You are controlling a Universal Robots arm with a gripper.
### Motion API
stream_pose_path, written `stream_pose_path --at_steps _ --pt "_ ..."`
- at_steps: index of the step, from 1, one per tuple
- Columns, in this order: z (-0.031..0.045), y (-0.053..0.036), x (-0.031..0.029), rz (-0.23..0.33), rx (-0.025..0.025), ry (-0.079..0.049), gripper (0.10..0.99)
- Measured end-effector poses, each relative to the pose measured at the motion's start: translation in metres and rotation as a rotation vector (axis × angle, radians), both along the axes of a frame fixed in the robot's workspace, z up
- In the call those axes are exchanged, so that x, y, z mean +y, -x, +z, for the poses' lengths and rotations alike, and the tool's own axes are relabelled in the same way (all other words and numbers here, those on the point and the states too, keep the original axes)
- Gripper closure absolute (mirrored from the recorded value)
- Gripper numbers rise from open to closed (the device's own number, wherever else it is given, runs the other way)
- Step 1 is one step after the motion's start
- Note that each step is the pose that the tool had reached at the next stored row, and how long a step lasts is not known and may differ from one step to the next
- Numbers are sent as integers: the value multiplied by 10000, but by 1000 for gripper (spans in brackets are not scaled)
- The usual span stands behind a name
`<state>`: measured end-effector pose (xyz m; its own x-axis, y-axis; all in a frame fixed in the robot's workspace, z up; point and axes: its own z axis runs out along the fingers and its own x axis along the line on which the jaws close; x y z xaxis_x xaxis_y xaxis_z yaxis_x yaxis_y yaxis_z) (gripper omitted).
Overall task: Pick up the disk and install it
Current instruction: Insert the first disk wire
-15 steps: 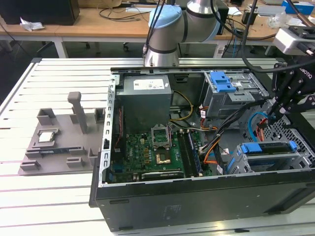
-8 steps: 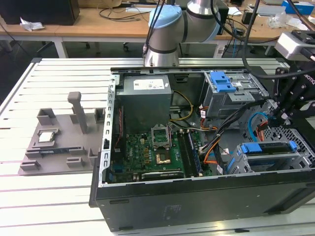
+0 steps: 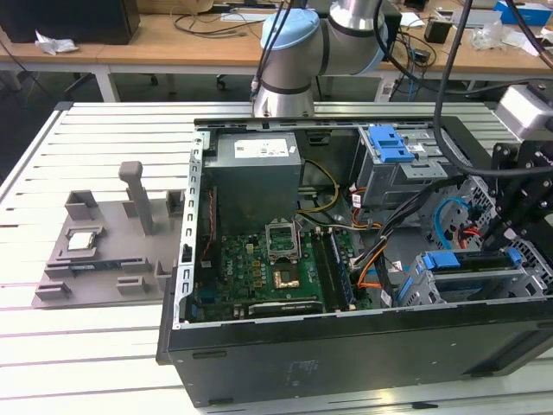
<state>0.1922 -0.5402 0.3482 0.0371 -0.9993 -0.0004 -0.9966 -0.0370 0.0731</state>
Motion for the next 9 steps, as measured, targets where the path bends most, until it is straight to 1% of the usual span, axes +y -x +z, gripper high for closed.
stream_pose_path --at_steps 3,5,6,9 --pt "-14 3 -17 0 0 -12 925" --pt "-20 4 -17 -4 0 -76 925" --pt "-26 6 -17 -8 0 -197 925" --pt "-33 8 -25 -8 0 -235 925"
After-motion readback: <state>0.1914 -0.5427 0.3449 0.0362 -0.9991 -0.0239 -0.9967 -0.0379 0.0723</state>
